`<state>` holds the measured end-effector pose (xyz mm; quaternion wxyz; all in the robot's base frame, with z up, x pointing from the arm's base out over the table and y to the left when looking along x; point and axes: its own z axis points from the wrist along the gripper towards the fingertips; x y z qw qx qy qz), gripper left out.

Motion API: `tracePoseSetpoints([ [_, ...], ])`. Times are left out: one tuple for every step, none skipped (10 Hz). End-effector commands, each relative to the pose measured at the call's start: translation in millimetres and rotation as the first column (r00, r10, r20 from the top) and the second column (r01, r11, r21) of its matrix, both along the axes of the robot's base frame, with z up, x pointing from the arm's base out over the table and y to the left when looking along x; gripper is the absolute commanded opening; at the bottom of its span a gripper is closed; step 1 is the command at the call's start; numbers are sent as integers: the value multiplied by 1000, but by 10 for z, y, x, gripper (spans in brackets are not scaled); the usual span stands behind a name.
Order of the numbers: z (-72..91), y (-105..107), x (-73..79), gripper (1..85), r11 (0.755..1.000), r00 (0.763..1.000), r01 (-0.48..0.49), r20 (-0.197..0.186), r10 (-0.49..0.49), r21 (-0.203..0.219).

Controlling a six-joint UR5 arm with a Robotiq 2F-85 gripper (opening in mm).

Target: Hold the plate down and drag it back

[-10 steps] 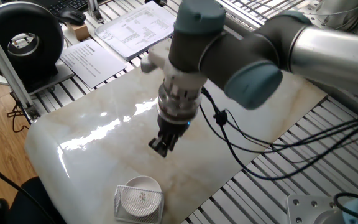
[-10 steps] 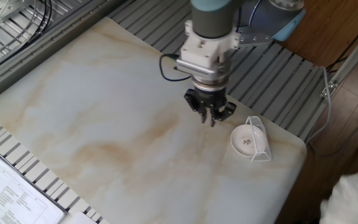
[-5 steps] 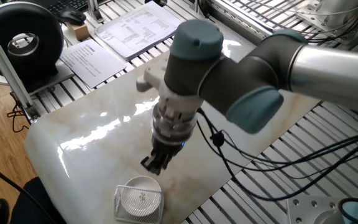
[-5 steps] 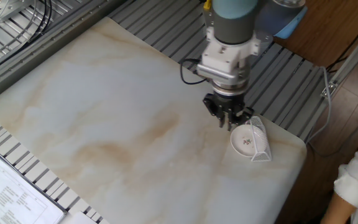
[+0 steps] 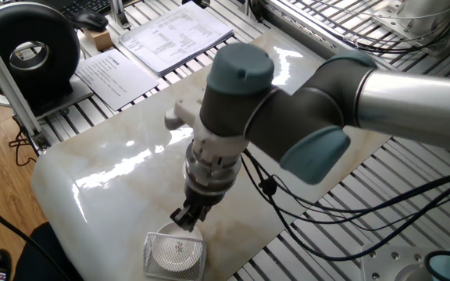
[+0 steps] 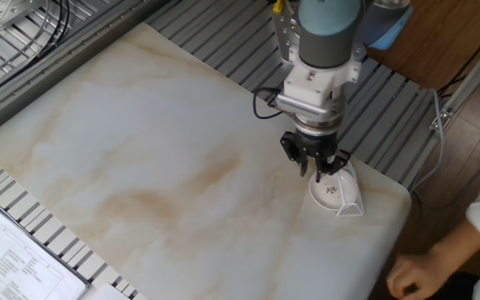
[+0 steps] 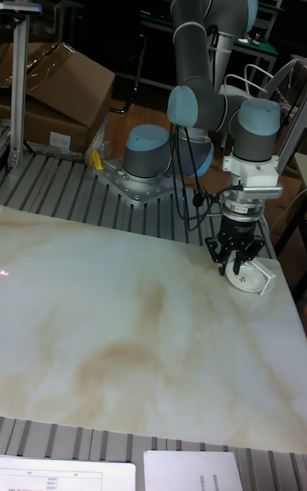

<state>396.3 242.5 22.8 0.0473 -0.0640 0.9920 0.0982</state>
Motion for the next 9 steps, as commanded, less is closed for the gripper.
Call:
tracePoseSetpoints([
  [-67, 103, 27, 383, 1000, 1000, 11, 7, -12, 21],
  [-62, 120, 32, 383, 1000, 1000, 12, 8, -12, 28],
  [-68, 136, 32, 383, 999, 1000, 18, 7, -18, 30],
  [-66, 144, 31, 383, 999, 1000, 19, 6, -19, 33],
  [-69, 132, 35, 380, 999, 1000, 18, 8, -18, 28],
  [-73, 145, 47, 377, 999, 1000, 16, 12, -16, 32],
  [-69, 147, 51, 373, 999, 1000, 14, 12, -14, 31],
  [-64, 124, 54, 367, 1000, 1000, 10, 13, -10, 24],
  [-63, 144, 63, 363, 999, 1000, 7, 15, -7, 32],
])
